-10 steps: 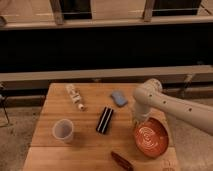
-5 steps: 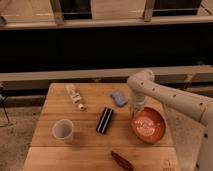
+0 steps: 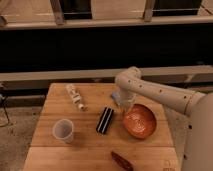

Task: Drag the ceramic bowl in a circle

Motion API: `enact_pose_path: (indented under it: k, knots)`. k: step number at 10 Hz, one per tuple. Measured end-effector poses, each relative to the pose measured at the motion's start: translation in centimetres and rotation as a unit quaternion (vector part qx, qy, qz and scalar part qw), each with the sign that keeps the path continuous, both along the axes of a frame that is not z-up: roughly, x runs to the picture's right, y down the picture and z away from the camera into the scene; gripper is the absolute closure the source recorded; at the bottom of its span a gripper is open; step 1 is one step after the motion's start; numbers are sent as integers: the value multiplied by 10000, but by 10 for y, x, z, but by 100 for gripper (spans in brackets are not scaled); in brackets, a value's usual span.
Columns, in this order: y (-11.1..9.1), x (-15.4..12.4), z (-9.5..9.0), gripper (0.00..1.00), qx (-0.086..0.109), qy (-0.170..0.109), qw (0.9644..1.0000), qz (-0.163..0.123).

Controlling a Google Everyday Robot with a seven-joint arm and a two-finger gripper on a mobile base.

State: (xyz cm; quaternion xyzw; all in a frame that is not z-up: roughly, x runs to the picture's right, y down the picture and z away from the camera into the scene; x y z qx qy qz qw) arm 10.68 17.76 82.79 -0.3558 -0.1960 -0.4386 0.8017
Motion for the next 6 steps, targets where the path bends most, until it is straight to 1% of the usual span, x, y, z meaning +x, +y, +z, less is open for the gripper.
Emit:
enact_pose_path:
  k: [1, 2, 3, 4, 5, 6]
  knots:
    - [2, -10, -4, 37, -46, -242, 9997, -62]
    - [4, -15, -8, 37, -75, -388, 9992, -61]
    - [7, -16, -12, 39, -100, -502, 9987, -38]
    - [8, -11, -11, 48, -77, -364, 9993, -31]
    - [4, -10, -8, 57, -18, -258, 9997, 34]
    - [-1, -11, -5, 67, 18, -230, 9997, 61]
